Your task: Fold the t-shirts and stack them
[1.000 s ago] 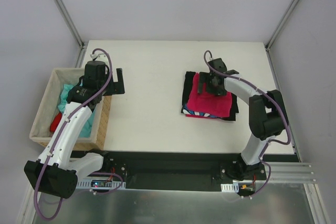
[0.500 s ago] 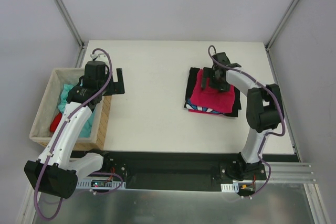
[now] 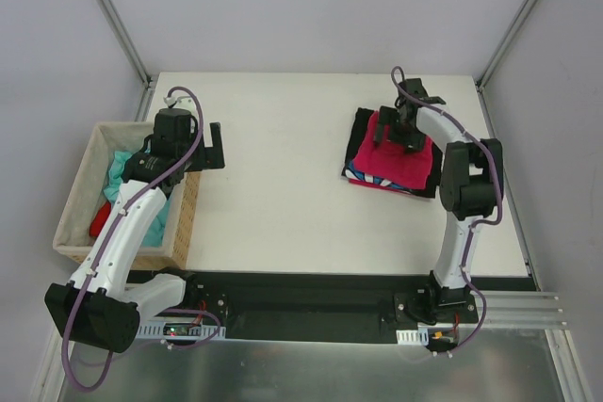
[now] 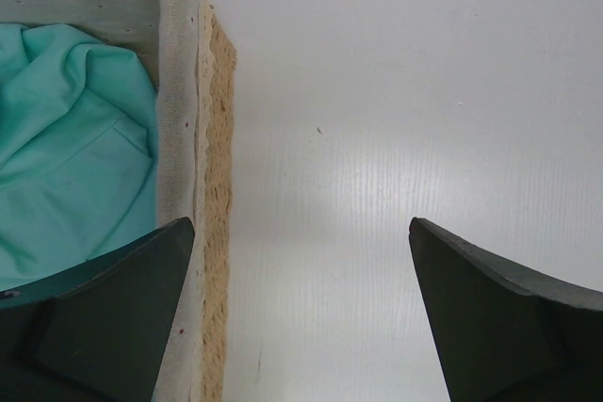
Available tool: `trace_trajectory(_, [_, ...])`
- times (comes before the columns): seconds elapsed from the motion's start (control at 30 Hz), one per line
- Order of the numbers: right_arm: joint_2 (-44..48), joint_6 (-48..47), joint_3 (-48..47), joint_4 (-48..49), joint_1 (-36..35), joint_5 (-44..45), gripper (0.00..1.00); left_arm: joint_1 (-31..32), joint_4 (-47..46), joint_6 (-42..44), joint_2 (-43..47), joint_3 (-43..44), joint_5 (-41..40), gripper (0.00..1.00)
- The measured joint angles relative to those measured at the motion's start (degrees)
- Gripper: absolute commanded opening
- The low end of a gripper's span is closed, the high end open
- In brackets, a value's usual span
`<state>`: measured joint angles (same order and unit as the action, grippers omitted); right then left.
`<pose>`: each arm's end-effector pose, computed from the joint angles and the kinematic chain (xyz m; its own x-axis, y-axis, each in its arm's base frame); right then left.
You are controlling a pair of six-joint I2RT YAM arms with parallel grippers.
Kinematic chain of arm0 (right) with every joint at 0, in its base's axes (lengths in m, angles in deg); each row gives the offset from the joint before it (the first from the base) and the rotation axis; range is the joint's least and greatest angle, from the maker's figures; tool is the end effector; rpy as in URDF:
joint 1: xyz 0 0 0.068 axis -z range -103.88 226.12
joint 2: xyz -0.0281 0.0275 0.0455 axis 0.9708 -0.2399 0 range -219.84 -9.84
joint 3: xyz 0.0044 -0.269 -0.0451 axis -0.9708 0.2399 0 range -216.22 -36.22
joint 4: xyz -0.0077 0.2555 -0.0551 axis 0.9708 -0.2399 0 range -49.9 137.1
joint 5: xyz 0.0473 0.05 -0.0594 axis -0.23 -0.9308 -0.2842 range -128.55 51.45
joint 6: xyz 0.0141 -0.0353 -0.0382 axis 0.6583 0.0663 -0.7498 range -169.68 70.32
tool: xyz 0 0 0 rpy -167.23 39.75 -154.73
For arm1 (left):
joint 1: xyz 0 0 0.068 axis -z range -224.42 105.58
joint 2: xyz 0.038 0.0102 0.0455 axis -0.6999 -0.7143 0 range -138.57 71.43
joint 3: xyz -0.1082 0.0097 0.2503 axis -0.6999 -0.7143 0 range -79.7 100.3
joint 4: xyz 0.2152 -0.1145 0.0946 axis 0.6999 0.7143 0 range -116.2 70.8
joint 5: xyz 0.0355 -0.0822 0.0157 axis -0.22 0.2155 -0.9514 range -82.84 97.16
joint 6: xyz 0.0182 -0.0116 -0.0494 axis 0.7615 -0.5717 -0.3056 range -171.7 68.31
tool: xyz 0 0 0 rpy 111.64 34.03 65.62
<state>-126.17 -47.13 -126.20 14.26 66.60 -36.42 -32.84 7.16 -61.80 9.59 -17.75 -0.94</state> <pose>0.4336 0.0713 0.2011 -0.8528 -0.0980 -0.5130 -0.1088 0.9940 -0.0091 0.2280 -0.0415 0.3468 -0.5435 -0.0660 -0.8368 -0.0123 0.9974 -0.0707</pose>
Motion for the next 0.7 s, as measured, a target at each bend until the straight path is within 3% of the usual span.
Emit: trace_trajectory(0.7, [-14.16, -2.1, -22.99, -9.35, 6.49, -1.16, 0.96, 0.0, 0.0, 0.0, -1.9, 0.07, -0.04, 0.99])
